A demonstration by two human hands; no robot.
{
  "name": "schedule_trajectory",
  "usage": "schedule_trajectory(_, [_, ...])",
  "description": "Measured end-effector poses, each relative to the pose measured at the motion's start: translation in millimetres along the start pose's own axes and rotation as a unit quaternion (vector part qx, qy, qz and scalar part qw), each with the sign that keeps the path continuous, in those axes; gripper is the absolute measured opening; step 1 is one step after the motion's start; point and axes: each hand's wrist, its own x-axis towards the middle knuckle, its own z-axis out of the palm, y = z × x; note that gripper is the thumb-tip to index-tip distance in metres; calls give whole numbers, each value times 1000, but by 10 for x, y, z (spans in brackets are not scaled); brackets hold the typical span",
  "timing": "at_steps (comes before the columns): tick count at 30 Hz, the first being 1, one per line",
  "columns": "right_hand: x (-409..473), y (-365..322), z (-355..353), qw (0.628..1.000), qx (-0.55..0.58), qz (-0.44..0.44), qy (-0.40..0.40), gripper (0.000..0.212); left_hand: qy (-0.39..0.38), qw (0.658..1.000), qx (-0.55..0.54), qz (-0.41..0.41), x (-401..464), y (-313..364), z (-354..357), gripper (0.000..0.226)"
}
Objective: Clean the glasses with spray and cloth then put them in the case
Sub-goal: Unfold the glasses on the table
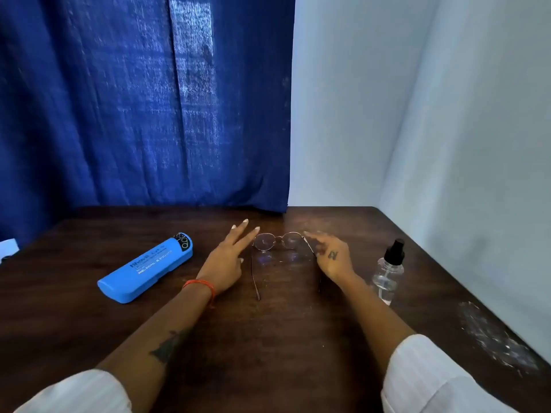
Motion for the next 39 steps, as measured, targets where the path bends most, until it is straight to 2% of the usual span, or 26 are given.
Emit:
schedule_trajectory(3, [15,40,-8,1000,10,24,-13,48,25,1000,-8,11,79,-46,75,54])
schedule_trajectory(6, [30,82,30,1000,7,-5,3,29,57,998,-22,12,126,-89,166,34])
schedule_trajectory(11, [-13,60,23,996,42,-45,66,20,151,986,-73,11,104,-91,155,29])
schedule_trajectory(15, [-139,-115,-70,990,69,-43,113,16,183,976,-119,17,17,34,39,21])
schedule_trajectory(22, [-662,-245,-267,976,200,-2,86,15,187,936,-297,-40,-407,318,-8,17])
schedule_trajectory(35, [-931,-170,-244,977,196,74,46,16,135,937,-311,-88,-687,402,152,18])
schedule_trajectory(39, [-1017,-228,-267,987,92,103,77,20,125,951,-268,-92,-748,388,115,27])
